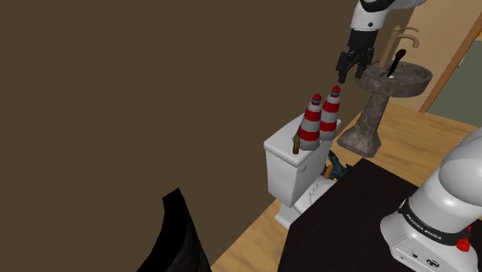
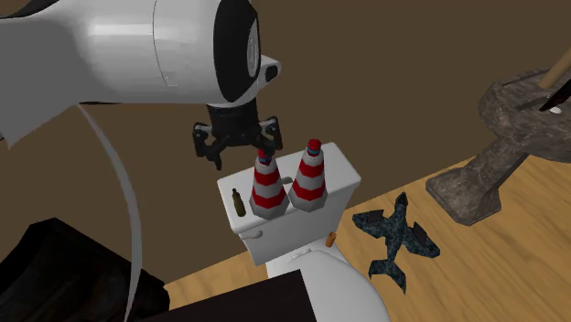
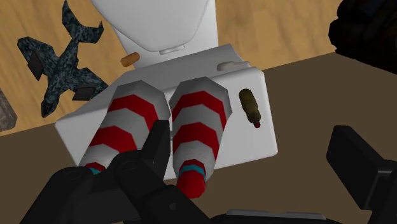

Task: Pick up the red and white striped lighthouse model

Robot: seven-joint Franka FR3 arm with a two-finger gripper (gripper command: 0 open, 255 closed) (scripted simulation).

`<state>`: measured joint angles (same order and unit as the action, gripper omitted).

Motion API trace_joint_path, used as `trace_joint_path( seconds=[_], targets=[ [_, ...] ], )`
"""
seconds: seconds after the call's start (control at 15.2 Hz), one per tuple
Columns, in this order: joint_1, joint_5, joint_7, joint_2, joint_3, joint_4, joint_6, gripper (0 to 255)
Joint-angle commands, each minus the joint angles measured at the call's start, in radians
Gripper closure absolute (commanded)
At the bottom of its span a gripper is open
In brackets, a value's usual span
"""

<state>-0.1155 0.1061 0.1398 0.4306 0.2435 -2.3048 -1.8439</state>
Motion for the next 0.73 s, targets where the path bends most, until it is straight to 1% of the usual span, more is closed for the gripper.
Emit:
trace_joint_path(
  seconds=[0.0,0.33,0.66],
  targets=[
    [-0.005,-0.012,0.035,-0.07,0.035,0.031,-0.04,0],
    [-0.02,-0.072,0.135,-0.252,0.114,0.14,-0.104,0],
    [-0.049,-0.172,0.248,-0.449,0.173,0.28,-0.137,0]
  ],
)
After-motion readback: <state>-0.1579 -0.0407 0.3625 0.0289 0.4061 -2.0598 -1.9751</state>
